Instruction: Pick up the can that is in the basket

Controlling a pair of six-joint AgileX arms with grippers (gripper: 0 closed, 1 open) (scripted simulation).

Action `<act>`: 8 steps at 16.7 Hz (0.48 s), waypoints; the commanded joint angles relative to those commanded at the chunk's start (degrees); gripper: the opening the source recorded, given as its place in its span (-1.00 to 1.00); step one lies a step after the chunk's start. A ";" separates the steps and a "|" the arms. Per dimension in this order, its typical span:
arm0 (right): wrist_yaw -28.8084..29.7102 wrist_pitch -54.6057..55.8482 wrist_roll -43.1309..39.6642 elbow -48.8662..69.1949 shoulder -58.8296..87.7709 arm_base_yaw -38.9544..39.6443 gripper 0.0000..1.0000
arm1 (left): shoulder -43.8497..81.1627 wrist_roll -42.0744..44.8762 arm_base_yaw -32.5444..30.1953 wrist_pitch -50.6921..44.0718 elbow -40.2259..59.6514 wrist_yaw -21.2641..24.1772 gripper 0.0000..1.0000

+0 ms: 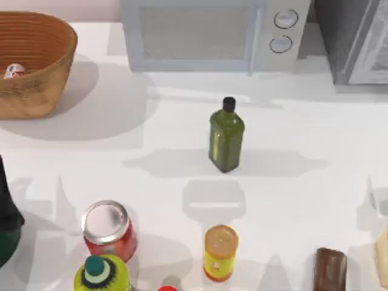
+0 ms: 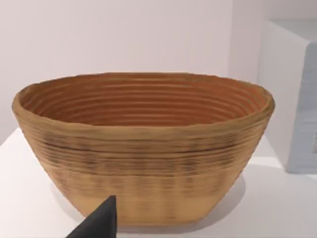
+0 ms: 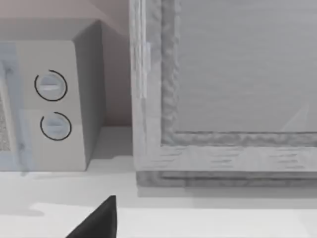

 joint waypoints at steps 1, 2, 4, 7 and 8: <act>0.00 0.00 0.00 0.00 0.00 0.00 1.00 | 0.00 0.00 0.00 0.00 0.00 0.00 1.00; 0.00 0.00 0.00 0.00 0.00 0.00 1.00 | 0.00 0.00 0.00 0.00 0.00 0.00 1.00; 0.00 0.00 0.00 0.00 0.00 0.00 1.00 | 1.27 0.10 0.08 -0.69 1.51 -0.03 1.00; 0.00 0.00 0.00 0.00 0.00 0.00 1.00 | 7.03 0.54 0.39 -3.87 7.89 -0.04 1.00; 0.00 0.00 0.00 0.00 0.00 0.00 1.00 | 9.85 0.74 0.51 -5.46 10.88 -0.01 1.00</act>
